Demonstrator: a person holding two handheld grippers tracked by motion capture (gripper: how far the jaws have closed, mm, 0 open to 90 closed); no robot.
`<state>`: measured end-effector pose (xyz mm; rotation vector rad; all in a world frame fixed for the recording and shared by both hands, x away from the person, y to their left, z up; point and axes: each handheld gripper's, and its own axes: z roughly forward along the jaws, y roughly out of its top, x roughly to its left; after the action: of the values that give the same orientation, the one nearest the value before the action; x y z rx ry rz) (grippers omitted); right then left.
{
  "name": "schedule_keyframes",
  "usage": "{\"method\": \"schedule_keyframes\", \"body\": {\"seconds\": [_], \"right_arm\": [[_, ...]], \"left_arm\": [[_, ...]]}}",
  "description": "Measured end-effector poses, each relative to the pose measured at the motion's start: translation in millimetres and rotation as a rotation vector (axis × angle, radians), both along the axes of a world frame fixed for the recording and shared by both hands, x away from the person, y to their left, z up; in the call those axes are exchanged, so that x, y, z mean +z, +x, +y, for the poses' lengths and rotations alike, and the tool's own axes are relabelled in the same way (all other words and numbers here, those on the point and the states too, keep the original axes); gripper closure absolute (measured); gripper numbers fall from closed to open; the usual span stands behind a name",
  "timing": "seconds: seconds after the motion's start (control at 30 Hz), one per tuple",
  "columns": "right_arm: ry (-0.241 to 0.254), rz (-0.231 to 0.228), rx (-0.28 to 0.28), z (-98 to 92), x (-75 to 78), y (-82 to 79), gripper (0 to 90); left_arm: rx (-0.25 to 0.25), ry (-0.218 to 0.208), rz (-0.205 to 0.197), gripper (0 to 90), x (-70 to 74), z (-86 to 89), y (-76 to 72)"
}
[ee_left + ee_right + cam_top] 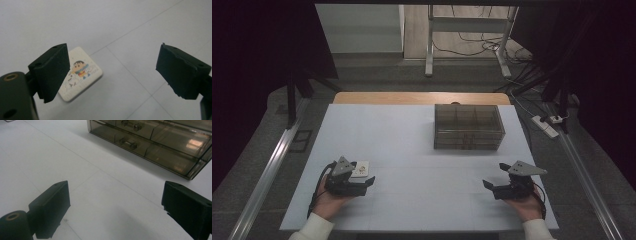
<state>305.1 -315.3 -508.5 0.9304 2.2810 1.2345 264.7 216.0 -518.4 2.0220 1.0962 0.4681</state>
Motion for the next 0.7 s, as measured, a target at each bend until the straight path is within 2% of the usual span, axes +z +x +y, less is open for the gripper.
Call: {"method": "schedule_keyframes", "body": {"seconds": [0.1,0.17,0.2,0.3,0.4,0.5,0.63,0.7], "right_arm": [[0.003,0.018,-0.006,-3.4,-2.7,-0.2,8.2],[0.001,0.012,-0.01,-3.3,-2.5,-0.2,8.2],[-0.016,0.003,-0.015,-1.5,-2.6,0.1,8.2],[-0.029,0.002,-0.013,0.8,-3.2,0.7,8.2],[-0.043,-0.013,-0.014,4.5,-1.9,2.0,8.2],[-0.034,-0.019,-0.016,4.6,-1.3,2.4,8.2],[-0.006,-0.002,-0.024,2.0,-1.1,3.3,10.4],[-0.015,0.0,-0.018,3.1,-1.5,2.9,10.7]], "left_arm": [[-0.007,0.013,-0.005,12.2,-0.7,-2.6,1.1],[-0.013,0.026,0.001,12.1,-1.4,-2.9,0.2],[-0.014,0.031,0.002,12.1,-1.5,-2.4,-0.6],[-0.006,0.024,-0.004,12.2,-1.0,-1.0,-3.0],[-0.001,0.035,-0.005,12.1,-1.6,0.7,-4.6],[0.017,0.025,-0.01,12.2,-0.9,3.9,-3.8],[0.024,0.022,-0.01,12.2,0.5,7.5,-1.3],[0.03,0.008,-0.003,12.2,1.1,10.0,0.2]]}}
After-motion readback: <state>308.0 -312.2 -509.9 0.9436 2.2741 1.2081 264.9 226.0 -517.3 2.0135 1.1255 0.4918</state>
